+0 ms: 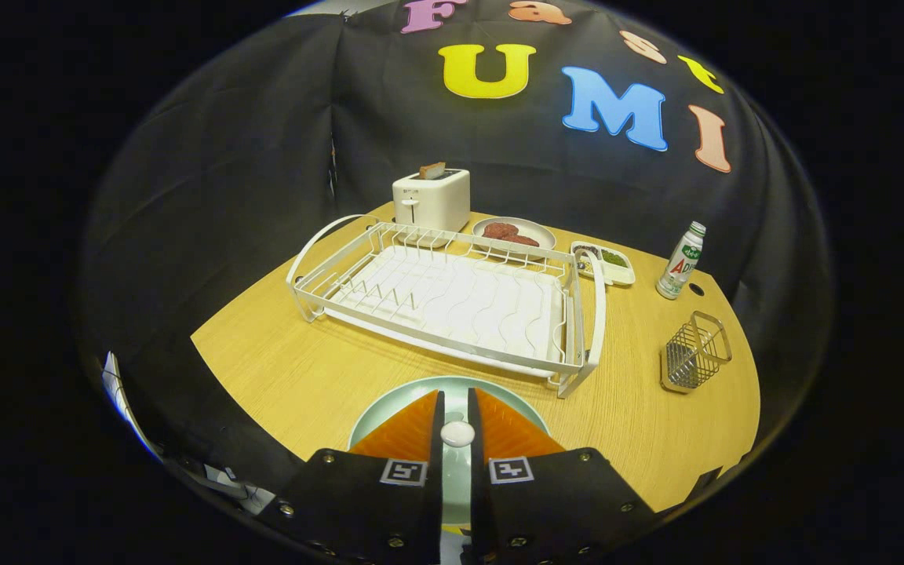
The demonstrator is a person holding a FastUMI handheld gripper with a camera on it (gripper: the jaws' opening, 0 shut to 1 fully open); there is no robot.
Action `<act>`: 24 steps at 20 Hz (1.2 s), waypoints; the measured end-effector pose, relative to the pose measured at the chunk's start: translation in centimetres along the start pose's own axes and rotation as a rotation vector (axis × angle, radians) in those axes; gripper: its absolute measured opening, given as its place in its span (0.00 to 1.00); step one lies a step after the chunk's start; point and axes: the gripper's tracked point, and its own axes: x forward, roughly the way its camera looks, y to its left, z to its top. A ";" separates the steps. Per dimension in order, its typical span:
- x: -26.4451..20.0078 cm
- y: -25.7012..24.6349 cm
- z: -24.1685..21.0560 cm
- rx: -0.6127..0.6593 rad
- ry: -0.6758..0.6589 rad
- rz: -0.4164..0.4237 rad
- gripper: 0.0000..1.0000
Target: Take the plate from the dish rack, then take the spoon from the basket and place it into the plate.
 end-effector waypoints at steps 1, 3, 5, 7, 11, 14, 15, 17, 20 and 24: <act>-0.1 -0.1 -0.1 0.003 0.000 -0.004 0.15; -0.1 -0.4 -0.2 0.010 0.004 -0.008 0.20; -0.1 -0.7 -0.1 0.014 0.005 -0.011 0.33; 0.0 -1.0 -0.1 0.017 0.003 -0.009 0.33; 0.5 -1.2 -0.4 0.026 0.014 -0.003 0.45; 0.7 -1.4 -0.3 0.044 0.000 0.000 0.51; 0.6 -1.7 -0.1 0.052 -0.009 -0.014 0.75; 0.5 -2.4 0.5 0.078 -0.045 -0.035 0.97; 0.8 -2.8 0.4 0.125 -0.045 -0.044 0.97; 0.3 -3.2 1.3 0.103 -0.066 -0.053 0.98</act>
